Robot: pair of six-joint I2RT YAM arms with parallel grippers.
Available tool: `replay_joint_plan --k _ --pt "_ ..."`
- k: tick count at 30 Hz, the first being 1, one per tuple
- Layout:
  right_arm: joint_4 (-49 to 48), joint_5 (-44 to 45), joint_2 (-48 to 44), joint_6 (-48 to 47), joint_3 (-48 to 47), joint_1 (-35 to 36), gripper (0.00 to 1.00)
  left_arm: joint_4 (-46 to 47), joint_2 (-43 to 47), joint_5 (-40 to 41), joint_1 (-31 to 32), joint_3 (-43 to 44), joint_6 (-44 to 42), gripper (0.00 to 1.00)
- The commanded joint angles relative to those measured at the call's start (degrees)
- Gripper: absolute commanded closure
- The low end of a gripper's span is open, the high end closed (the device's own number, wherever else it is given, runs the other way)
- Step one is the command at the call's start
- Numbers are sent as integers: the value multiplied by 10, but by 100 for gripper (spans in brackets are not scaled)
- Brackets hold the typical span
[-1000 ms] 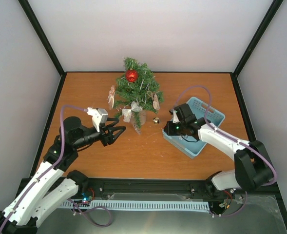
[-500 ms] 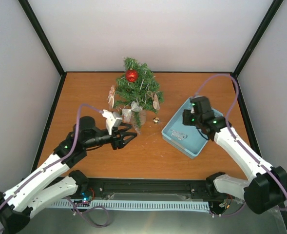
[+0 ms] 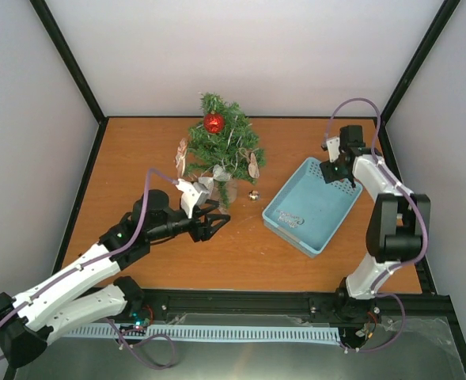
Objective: Decorate the small christmas tree
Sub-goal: Move the storage box to the center of the board.
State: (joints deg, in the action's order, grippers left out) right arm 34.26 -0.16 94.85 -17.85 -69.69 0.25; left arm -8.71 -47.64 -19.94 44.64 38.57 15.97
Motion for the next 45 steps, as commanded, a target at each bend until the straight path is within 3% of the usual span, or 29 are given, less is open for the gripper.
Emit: replay_joint_plan --k 1,12,15,22,25,31,39,45 --pt "62 -47 81 -94 -69 -21 42 -23 14 43 7 18 -7 37" --pt "58 -44 124 -108 -116 -31 50 -57 18 61 7 24 -2 35" --pt "80 -63 125 -98 -129 -31 61 -65 24 60 7 24 -2 35" --pt "83 -58 50 -71 -39 -23 67 -160 24 162 -7 63 -12 31" --pt "72 -52 7 -52 0 -5 72 -176 16 135 -30 86 -18 31" --pt "111 -38 -35 1 19 35 72 -167 27 72 -45 93 -9 31" --pt "135 -6 -93 57 75 78 73 -183 58 56 -46 89 -18 32" --pt "60 -105 -144 133 128 127 74 -171 88 21 -46 70 -8 31"
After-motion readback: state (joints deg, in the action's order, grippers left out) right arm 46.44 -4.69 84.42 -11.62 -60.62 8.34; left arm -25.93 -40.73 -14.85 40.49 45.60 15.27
